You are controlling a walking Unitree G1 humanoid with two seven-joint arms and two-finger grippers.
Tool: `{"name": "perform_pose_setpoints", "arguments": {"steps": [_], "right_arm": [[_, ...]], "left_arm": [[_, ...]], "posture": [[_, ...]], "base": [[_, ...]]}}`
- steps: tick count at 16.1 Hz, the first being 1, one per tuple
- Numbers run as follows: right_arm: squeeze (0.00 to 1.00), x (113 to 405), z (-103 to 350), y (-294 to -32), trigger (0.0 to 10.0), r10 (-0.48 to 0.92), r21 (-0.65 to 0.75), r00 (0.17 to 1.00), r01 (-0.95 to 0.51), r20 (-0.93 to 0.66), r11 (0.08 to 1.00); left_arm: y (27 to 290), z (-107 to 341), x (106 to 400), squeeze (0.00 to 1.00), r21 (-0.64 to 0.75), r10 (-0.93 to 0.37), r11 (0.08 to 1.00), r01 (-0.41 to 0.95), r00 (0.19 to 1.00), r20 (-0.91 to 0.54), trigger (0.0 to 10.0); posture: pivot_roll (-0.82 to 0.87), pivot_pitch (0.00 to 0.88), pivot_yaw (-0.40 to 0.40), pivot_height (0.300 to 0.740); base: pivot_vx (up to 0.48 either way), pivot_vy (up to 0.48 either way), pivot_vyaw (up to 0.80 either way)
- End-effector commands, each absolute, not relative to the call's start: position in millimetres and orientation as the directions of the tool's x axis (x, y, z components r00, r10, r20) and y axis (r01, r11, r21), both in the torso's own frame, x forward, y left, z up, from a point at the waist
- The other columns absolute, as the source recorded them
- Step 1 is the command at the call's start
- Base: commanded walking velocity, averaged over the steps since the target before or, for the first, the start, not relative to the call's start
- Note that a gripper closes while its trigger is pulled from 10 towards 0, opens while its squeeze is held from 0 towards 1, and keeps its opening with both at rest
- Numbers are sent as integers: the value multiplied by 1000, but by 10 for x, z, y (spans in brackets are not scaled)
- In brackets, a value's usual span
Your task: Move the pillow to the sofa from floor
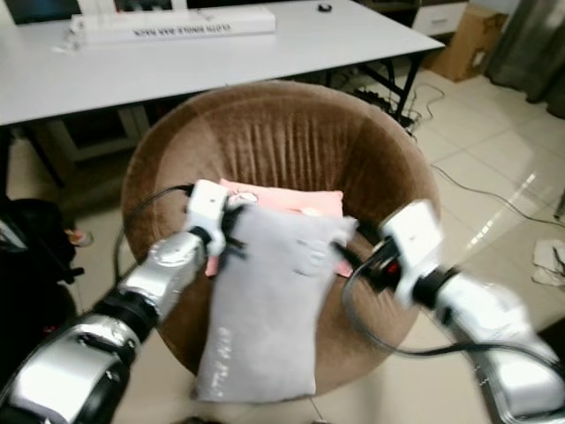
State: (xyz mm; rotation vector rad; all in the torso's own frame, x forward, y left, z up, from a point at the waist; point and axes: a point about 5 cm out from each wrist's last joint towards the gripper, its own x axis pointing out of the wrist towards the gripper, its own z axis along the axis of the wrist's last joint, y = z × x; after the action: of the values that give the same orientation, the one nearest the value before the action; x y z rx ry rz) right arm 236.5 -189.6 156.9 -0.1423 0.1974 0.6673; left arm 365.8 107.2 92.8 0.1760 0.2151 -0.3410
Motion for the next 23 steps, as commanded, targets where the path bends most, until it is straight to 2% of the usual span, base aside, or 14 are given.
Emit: {"name": "perform_pose_setpoints", "arguments": {"steps": [1,4,5,7,8,10,19,21,22,23], "right_arm": [[0,2332,1524,-1781,10000,613,-33,756,-635,-231,772],[0,2317,1209,-1541,10000,615,10,735,-639,-285,769],[0,2322,1086,-1366,10000,637,24,711,-661,-300,750],[0,2350,1048,-1138,10000,678,51,675,-697,-292,715],[0,2362,1048,-1106,10000,680,52,673,-699,-292,713],[0,2359,1021,-1060,10000,676,39,667,-702,-313,711],[0,2369,975,-1066,10000,651,27,688,-680,-319,732],[0,2421,955,-1163,10000,608,5,722,-643,-331,766],[0,2453,935,-1222,10000,574,-12,743,-615,-344,788],[0,2507,925,-1328,10000,501,-25,793,-542,-347,840]], "left_arm": [[1132,1150,3782,0,233,-254,930,285,955,-153,10000],[1380,1170,3824,0,354,-127,919,172,981,-147,10000],[1459,1146,3819,0,382,-87,913,140,984,-154,10000],[1464,1075,3793,0,384,-99,908,169,975,-197,10000],[1455,1062,3788,1000,388,-103,905,176,974,-202,10000],[1453,995,3760,1000,347,-108,919,188,965,-238,10000],[1576,1106,3807,1000,346,-81,927,145,978,-192,10000],[1546,1116,3801,1000,265,-119,951,161,978,-170,10000],[1528,1095,3783,757,221,-149,957,185,974,-168,10000],[1505,1066,3753,0,168,-189,962,215,970,-155,10000]], "posture": [[-154,91,-15,740],[-154,102,-10,740],[-148,107,-14,740],[-144,119,-16,740],[-144,119,-16,740],[-141,127,-24,740],[-126,111,-27,740],[-101,77,-18,740],[-92,58,-15,740],[-75,33,-8,740]], "base": [[0,0,0],[0,0,0],[0,0,0],[0,0,0],[0,0,0],[0,0,0],[0,0,0],[0,0,0],[0,0,0],[0,0,0]]}}
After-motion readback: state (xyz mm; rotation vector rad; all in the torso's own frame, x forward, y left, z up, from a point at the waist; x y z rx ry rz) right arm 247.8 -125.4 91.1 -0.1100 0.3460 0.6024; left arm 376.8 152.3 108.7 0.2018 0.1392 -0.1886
